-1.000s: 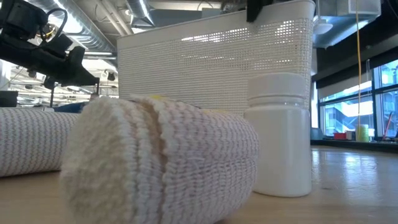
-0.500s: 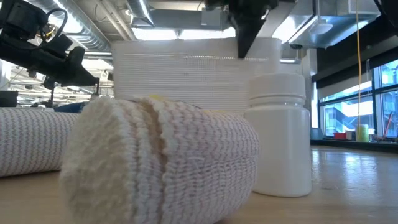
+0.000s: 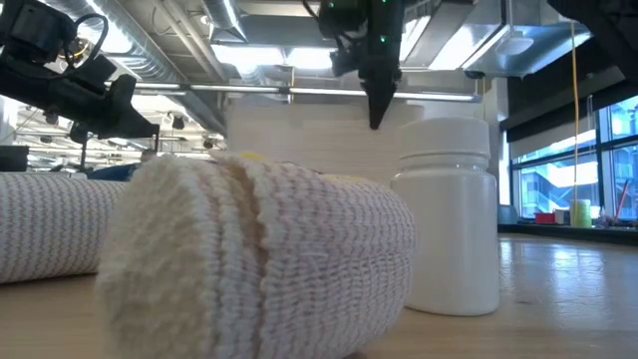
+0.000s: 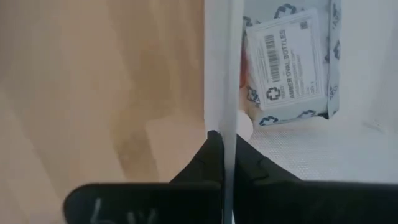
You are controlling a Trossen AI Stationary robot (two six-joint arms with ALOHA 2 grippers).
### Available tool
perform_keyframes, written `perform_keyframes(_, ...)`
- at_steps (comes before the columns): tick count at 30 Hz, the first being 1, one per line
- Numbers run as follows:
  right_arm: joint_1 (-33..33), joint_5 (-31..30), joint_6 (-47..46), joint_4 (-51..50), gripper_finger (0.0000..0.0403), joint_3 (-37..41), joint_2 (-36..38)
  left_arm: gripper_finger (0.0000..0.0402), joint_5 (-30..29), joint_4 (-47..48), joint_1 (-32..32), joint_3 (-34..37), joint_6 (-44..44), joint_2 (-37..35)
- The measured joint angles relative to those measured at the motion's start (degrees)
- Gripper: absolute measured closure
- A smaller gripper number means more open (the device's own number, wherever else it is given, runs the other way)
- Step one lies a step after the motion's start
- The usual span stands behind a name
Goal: Pick & place medical supplies in basket/bin
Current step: Adjust the white bin
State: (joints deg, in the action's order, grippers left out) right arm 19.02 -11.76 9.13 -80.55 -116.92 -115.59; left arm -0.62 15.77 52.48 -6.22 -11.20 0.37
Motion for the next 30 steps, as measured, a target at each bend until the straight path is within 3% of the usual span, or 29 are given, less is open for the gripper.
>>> perform_keyframes(6,1.97,0.65,1.58,-1.1,0.0401,0.0,-0.01,0.0329,0.0,0.02,0.0,0.0,0.0,0.01)
perform_keyframes(16,-4.9,8.09,3.37,-2.58,0.0402,-0.11,0.12,0.0329,0.0,0.0,0.0,0.0,0.0,0.0)
perform_keyframes(21,-7.65,14.48,-0.62,-2.86,0.0402,-0.17,0.28,0.0329,0.0,0.0,0.01,0.0,0.0,0.01)
perform_keyframes(30,-10.28,17.13,-3.05,-3.33,0.0401,-0.26,0.35,0.0329,0.0,0.0,0.01,0.0,0.0,0.01)
